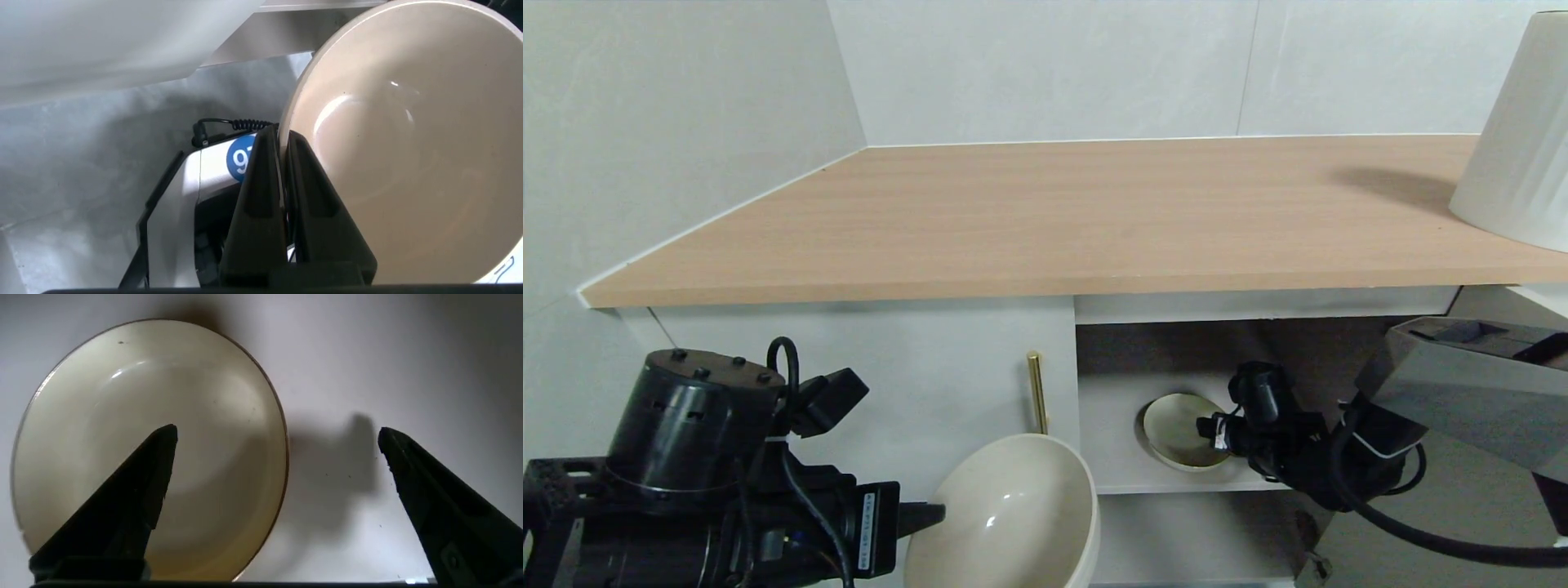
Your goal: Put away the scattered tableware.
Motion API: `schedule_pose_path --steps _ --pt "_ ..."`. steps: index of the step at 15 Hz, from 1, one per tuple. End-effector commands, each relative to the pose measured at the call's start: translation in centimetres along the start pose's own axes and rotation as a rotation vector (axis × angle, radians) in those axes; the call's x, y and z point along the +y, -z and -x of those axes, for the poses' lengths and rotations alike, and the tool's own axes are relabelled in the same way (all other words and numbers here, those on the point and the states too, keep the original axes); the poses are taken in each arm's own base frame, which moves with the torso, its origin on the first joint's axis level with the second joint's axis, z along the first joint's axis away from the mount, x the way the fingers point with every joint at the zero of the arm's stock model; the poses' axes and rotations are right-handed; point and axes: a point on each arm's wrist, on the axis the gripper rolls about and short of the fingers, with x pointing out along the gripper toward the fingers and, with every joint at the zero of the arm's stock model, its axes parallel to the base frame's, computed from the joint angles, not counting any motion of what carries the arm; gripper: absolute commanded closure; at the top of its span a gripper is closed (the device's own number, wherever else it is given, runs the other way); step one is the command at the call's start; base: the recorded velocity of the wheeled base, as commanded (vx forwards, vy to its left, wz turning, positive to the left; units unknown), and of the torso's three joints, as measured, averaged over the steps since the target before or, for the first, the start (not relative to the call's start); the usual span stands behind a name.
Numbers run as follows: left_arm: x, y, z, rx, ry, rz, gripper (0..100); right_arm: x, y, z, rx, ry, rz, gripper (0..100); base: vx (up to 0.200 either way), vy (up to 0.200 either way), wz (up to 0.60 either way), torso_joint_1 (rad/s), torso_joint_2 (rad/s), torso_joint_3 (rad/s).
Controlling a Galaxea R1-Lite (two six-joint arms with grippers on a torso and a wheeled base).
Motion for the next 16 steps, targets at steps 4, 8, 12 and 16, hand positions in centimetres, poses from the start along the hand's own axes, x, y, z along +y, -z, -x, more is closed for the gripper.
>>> schedule_pose_path --steps 4,8,12,16 --pt "0.4 0.0 -1.6 0.024 -0.078 0.010 100 1.1 -1.7 6.8 0.039 -0.174 0.096 0 0.000 0.000 0.00 0.000 0.00 0.000" --pt "0.3 0.8 -4.1 0.008 -0.282 -0.047 100 2.4 -2.9 13.4 0.138 -0.338 0.174 0 0.000 0.000 0.00 0.000 0.00 0.000" --pt "0.1 1.9 -6.7 0.064 -0.314 -0.087 100 3.8 -2.8 20.4 0.233 -0.532 0.266 0 0.000 0.000 0.00 0.000 0.00 0.000" --pt "-1.4 2.7 -8.2 0.096 -0.279 -0.143 100 4.6 -1.5 23.5 0.300 -0.624 0.343 0 0.000 0.000 0.00 0.000 0.00 0.000"
